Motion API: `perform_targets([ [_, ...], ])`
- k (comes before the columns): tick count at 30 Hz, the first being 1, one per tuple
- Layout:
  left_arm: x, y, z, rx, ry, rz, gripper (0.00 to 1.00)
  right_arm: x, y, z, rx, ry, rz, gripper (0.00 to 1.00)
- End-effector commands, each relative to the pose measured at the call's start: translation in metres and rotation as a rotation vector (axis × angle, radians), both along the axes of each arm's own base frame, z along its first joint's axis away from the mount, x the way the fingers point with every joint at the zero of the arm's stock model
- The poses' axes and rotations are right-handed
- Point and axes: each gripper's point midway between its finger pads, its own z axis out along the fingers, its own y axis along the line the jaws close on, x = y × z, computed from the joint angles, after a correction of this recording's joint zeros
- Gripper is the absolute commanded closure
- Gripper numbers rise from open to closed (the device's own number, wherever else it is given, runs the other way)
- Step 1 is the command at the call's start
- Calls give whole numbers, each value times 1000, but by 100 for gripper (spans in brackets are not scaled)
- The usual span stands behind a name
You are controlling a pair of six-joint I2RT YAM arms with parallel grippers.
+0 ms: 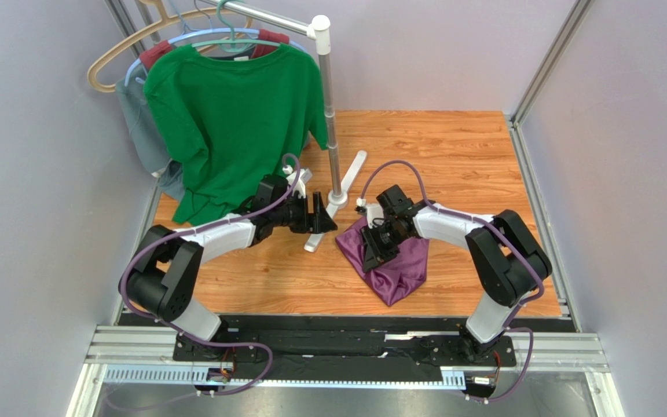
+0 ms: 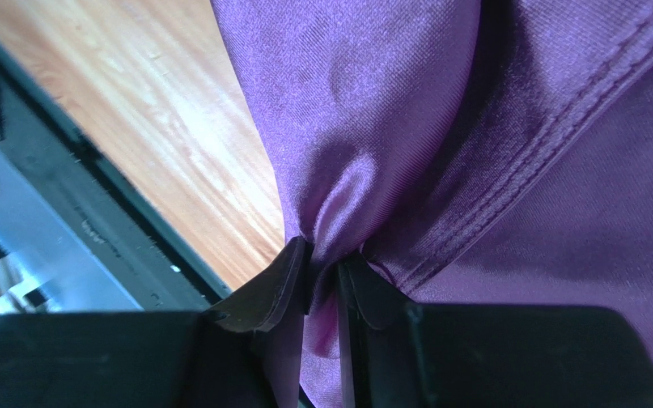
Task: Fold the napkin, place the utensils inside, and roll it up
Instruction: Roll the napkin with the utensil
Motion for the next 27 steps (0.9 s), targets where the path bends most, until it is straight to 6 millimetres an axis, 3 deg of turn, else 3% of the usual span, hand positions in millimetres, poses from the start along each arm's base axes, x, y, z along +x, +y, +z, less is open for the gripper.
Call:
perform_targets([
  [1,-5,-19,18,-61,-64,-44,21,-13,10,-8,81,62,21,80],
  [8,-15,-33,6,3,-20,-37,22,-14,9,-15,141,101,8,82],
  [16,-19,-42,-7,74,1,-39,23,-8,6,-9,206,123,-12,83],
  [22,-11,-39,-20,160,28,10,28,-8,4,-7,222,120,-19,85],
  [27,-17,-31,-27,229,53,26,26,-6,3,-8,223,120,-27,86],
])
